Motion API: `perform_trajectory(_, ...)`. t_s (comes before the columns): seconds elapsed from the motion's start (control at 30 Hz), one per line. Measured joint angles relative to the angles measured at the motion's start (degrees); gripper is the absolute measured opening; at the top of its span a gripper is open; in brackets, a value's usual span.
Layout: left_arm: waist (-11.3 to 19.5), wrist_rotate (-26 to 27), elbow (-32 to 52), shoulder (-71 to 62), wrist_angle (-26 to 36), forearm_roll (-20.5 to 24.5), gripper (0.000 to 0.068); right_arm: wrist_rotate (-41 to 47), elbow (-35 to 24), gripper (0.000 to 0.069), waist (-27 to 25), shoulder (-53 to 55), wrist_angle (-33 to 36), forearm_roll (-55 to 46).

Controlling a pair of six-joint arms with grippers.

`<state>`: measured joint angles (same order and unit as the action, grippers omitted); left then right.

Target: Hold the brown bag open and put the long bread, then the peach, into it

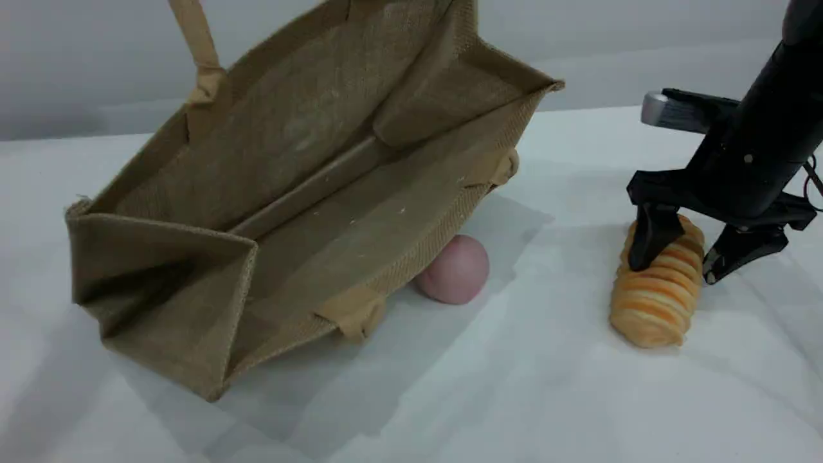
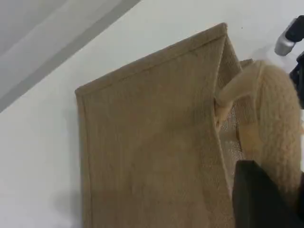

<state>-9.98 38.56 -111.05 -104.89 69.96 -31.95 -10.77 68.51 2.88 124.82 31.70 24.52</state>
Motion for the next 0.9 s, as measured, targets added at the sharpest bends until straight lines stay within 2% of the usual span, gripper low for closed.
perform_trajectory(0.3, 0.00, 0.00, 0.00, 0.00, 0.00, 0.00, 0.0085, -1.04, 0.12, 0.0139, 0.04, -0.56, 1.73, -1.45)
perform_trajectory(0.57, 0.00, 0.00, 0.00, 0.00, 0.00, 0.00, 0.0085, -0.86, 1.15, 0.0118, -0.02, -7.12, 8.85, -7.34)
perform_trajectory(0.9, 0.00, 0.00, 0.00, 0.00, 0.00, 0.00, 0.0085, -0.85, -2.68, 0.0109, -0.02, -23.77, 16.07, -3.42)
